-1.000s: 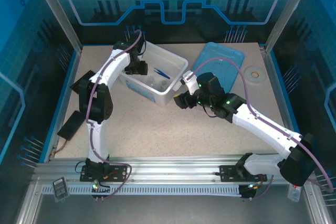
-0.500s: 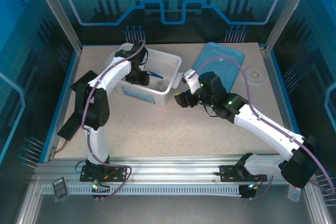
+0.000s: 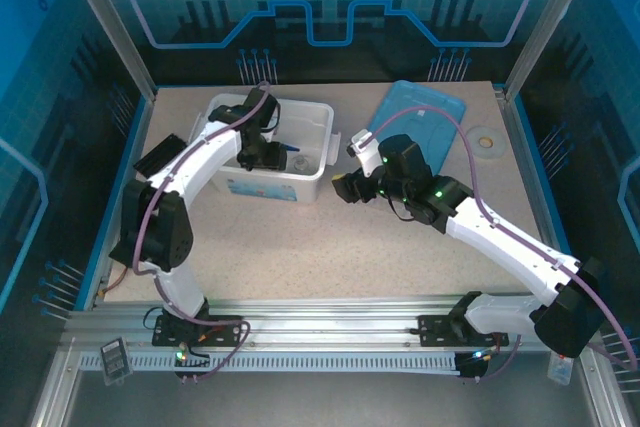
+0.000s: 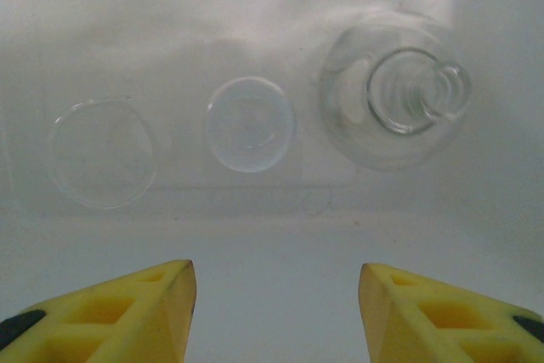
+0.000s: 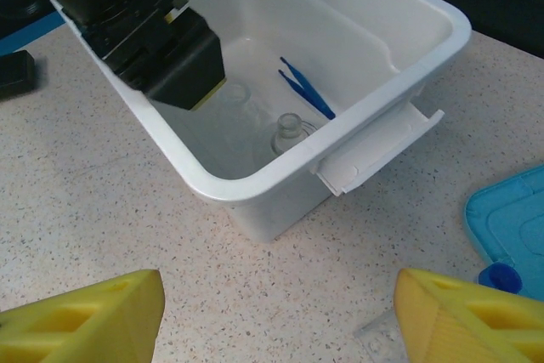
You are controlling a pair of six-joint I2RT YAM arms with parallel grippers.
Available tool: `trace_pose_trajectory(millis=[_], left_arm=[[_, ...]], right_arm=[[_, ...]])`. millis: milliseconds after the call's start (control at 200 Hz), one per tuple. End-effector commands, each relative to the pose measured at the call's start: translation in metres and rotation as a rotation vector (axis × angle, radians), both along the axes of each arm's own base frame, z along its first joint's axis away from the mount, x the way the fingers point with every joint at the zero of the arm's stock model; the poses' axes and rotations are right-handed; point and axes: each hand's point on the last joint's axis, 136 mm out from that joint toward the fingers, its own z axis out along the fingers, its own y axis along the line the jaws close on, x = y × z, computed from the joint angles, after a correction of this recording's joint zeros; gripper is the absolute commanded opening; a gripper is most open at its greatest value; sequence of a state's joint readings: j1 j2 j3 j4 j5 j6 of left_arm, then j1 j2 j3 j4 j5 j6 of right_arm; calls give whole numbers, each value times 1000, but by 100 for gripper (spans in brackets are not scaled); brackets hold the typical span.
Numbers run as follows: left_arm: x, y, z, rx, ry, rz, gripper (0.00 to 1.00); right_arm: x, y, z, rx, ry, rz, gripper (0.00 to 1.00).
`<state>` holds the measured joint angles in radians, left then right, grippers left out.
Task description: Organize the chemistry lab equipment
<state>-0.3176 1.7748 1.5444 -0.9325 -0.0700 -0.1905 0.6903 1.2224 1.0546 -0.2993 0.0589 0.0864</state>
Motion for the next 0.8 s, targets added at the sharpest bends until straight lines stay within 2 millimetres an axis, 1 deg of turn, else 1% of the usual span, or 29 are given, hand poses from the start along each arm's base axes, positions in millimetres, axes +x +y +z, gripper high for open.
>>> trace_pose_trajectory(millis=[0,205,270,325,375,455,535,610,681,796], left_arm=[[-20,-4,0,-39,35,23,54],[-31,-10,4,-65,28,12,54],[-29,-8,5,-54,12,18,54],[-26,-5,6,-42,-2,22,55],[-23,-3,8,-34,-16,30,55],[-15,2,18,-28,-54,51,56],[-6,5,36,-38,-108,66,57],[1,9,53,-37,-155,79,57],[7,13,70,-42,-197,89,57],[12,14,96,-61,-279,101,57]], right_arm=[[3,-1,14,27,-8,-3,73],[4,-4,14,36,-5,-13,73],[7,-7,15,53,4,-32,73],[13,-14,14,75,28,-67,77],[21,-25,15,107,56,-117,78],[39,-52,14,184,124,-228,78],[56,-81,14,284,191,-325,78],[71,-105,12,327,233,-403,78],[81,-121,5,352,281,-465,78],[93,-138,-11,435,370,-548,78]])
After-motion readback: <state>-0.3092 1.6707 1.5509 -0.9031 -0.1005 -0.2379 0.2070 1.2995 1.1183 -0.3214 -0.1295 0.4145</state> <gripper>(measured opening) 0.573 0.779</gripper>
